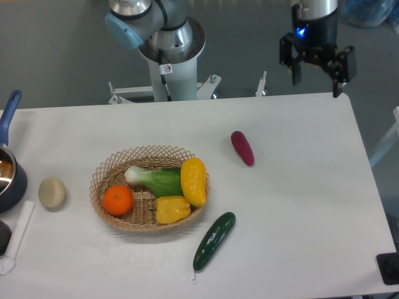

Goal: Pick up the mango from the basket
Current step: 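Move the open gripper down and toward the wicker basket, then lower the gripper over the yellow mango in the basket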

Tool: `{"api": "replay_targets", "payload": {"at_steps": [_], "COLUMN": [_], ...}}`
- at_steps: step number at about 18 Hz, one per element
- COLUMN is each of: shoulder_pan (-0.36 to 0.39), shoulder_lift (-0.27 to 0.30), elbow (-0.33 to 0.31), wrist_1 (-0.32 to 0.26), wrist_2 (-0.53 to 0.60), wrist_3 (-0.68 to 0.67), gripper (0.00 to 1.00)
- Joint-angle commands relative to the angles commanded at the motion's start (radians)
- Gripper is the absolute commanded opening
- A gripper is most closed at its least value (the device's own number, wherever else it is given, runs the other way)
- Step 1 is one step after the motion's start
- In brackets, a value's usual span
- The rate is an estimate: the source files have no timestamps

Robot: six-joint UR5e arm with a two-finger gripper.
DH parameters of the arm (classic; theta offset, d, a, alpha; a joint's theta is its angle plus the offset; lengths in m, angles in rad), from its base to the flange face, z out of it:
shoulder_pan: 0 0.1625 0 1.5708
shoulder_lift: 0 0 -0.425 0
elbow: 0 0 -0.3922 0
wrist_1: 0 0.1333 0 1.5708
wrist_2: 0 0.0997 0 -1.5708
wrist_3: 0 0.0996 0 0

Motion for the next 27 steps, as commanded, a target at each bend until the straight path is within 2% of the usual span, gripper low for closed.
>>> {"api": "replay_targets", "payload": {"at_steps": [3, 7, 11, 13, 16, 19, 23, 27], "shoulder_pan": [-0.015, -0.049, -0.077, -0.094, -0.132, -0.178, -0.223, -0.298], "shoulder_lift": [-0.014, -0.046, -0.071, -0.089, -0.124, -0.153, -0.192, -0.235], "elbow": [-0.008, 0.0, 0.005, 0.005, 0.017, 0.015, -0.002, -0.008], "wrist_1": [0.014, 0.018, 0.021, 0.058, 0.142, 0.149, 0.158, 0.156], "wrist_2": [-0.008, -0.089, -0.135, -0.134, -0.132, -0.13, -0.121, -0.002], "wrist_3": [-0.089, -0.267, -0.339, -0.416, -0.566, -0.632, -0.632, -0.719], "gripper": [1.0, 1.0, 1.0, 1.0, 1.0, 1.0, 1.0, 1.0]}}
